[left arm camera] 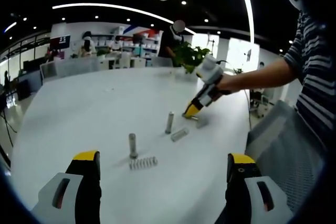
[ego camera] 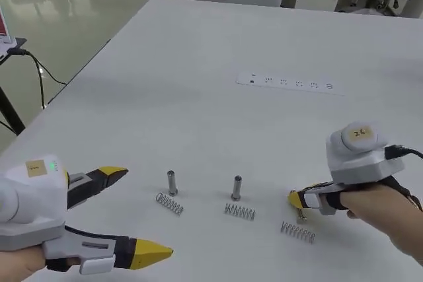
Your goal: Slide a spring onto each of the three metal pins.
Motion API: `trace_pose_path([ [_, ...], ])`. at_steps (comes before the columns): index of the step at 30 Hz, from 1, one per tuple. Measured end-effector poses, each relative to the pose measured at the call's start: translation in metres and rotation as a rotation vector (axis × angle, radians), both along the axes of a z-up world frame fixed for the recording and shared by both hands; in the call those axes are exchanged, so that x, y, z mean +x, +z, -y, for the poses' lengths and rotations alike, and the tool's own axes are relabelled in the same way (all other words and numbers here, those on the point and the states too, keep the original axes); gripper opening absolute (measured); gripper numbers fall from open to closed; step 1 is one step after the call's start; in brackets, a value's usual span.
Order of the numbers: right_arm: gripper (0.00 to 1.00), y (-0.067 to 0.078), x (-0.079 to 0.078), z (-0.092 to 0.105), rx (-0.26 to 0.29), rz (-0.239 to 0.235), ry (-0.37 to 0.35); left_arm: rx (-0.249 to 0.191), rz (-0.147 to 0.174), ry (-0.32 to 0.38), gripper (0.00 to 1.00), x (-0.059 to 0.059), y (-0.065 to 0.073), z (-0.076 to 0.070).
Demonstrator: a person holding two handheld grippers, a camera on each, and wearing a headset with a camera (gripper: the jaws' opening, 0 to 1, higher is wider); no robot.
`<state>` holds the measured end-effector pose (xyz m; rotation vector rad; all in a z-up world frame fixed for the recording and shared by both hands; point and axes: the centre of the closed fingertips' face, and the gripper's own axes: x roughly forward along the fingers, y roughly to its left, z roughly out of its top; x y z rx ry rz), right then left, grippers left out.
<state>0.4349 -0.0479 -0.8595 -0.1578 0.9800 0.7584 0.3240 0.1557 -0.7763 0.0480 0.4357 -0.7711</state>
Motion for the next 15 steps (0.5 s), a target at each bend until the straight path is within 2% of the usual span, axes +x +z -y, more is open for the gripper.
trace_pose_path([
  [6, 0.06, 0.0012, -0.0002, 0.0013, -0.015, -0.004, -0.018, 0.0, -0.004, -0.001, 0.98, 0.0006, -0.0014, 0.0003],
  [15, 0.05, 0.0022, -0.006, 0.0043, 0.002, -0.003, -0.028, -0.005, -0.007, 0.002, 0.97, 0.0014, -0.0029, 0.0005],
])
